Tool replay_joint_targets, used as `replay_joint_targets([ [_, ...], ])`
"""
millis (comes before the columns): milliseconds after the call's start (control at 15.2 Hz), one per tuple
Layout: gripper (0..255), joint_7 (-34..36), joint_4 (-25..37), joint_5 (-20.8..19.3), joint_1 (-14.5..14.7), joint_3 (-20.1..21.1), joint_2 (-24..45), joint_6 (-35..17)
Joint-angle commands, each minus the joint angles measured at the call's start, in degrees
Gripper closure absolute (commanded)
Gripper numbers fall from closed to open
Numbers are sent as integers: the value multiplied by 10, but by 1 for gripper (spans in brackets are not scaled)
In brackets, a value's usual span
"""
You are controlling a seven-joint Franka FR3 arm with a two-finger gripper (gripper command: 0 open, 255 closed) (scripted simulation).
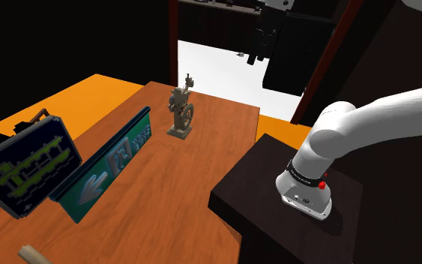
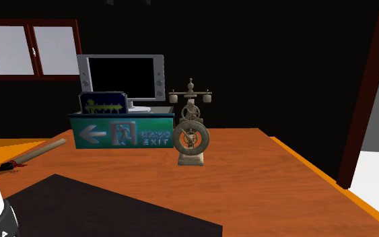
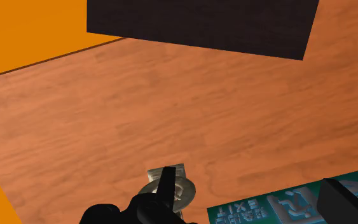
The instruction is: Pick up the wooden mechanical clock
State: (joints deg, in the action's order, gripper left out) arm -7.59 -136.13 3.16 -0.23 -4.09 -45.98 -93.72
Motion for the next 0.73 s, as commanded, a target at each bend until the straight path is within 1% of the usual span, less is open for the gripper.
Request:
replay_joint_targets([
  [0,0,0,0,0,0,0,0,0],
  [330,0,-17,22,-8,8,0,105,-74],
  [660,0,-33,62,-15,15,0,217,-135],
])
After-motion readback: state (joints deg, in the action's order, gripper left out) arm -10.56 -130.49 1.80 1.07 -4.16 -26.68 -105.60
